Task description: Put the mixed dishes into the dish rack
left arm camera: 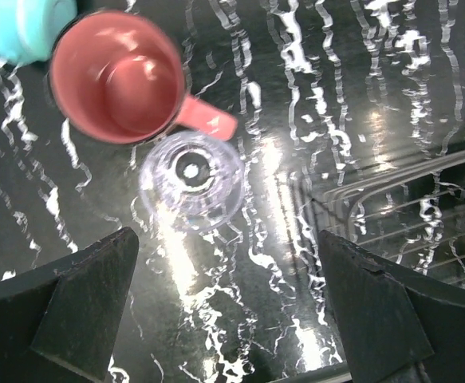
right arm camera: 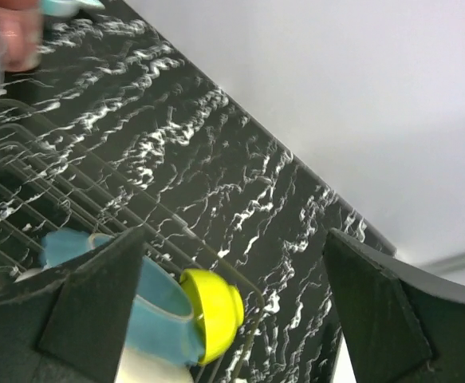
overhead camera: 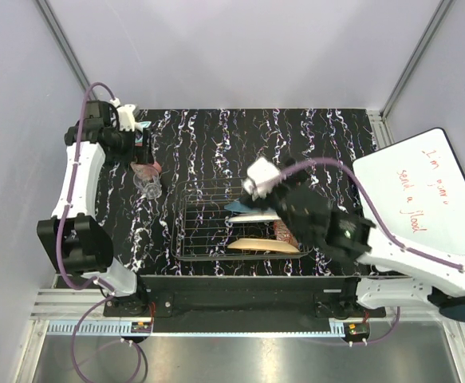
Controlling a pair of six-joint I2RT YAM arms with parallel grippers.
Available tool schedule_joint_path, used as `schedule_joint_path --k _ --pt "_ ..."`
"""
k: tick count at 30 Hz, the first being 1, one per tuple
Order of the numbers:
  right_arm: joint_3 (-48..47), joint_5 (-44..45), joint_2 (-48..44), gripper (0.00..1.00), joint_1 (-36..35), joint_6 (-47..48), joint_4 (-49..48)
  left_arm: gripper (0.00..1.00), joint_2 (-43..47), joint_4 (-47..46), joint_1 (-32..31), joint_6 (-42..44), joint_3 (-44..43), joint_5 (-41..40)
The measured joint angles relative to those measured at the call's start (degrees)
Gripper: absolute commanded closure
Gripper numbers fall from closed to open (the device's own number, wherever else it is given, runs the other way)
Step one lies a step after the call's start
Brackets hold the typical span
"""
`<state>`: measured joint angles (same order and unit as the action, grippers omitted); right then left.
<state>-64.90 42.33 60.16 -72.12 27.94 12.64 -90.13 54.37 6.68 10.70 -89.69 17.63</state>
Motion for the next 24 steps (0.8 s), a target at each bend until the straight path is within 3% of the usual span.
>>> schedule_joint_path --k 3,6,12,24 --pt "-4.09 -5.05 6.62 0.01 12.70 -6.19 1.25 0.01 -0.02 0.00 1.66 0.00 1.46 -0.98" --pt "-9.31 -9.18 13.60 0.03 18.49 -11.67 2.05 0.01 -0.33 -0.17 2.78 -0.04 1.99 -2.36" --pt "-12.68 -16.87 21.03 0.04 19.54 -17.99 2.36 0.01 -3.17 -4.68 3.52 -1.42 1.99 -5.73" --pt "-12.68 -23.21 21.90 0.05 22.91 -24.87 2.62 0.01 -18.51 -10.27 3.56 -7.98 -4.87 -7.63"
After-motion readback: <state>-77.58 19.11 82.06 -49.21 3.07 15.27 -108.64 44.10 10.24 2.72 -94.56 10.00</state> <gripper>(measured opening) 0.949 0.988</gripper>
